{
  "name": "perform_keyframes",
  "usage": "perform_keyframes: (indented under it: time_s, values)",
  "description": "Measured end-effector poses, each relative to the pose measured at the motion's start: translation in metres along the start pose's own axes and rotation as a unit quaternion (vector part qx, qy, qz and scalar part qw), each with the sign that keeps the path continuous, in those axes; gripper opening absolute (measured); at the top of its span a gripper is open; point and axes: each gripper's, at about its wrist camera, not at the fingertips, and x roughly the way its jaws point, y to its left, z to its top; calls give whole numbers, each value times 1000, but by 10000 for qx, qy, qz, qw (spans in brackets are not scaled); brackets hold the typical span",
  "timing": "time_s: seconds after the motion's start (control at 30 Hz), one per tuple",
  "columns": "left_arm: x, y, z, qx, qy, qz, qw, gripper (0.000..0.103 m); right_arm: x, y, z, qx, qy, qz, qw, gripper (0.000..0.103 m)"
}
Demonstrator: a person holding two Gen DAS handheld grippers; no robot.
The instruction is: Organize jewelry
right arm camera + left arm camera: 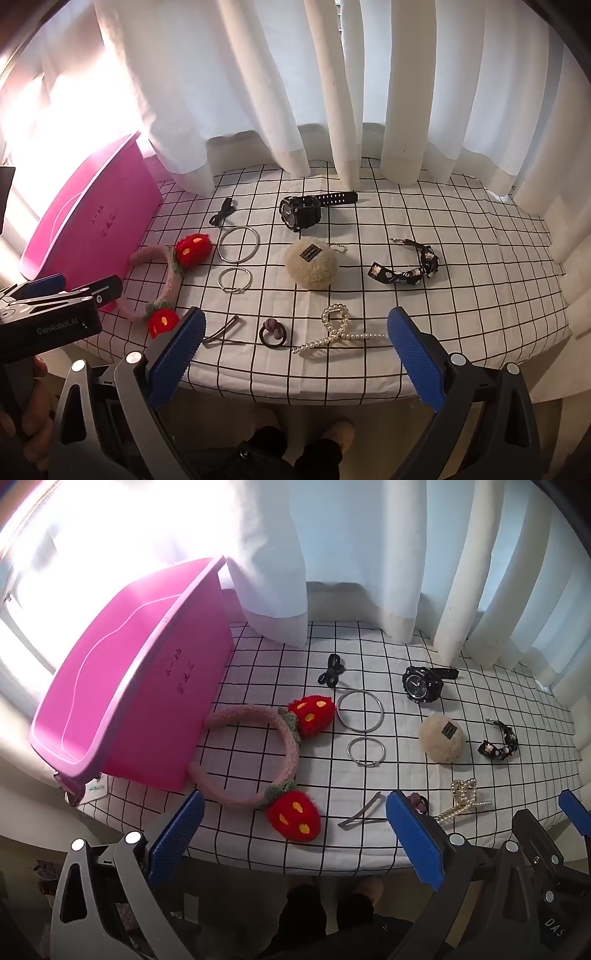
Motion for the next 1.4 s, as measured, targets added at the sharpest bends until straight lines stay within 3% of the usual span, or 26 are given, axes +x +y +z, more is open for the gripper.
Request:
perform_keyframes:
  time_s: [1.4]
  values:
    - [1, 2, 0, 14, -12, 22, 10000, 97, -4, 1, 1, -36, -34, -4, 10000, 94]
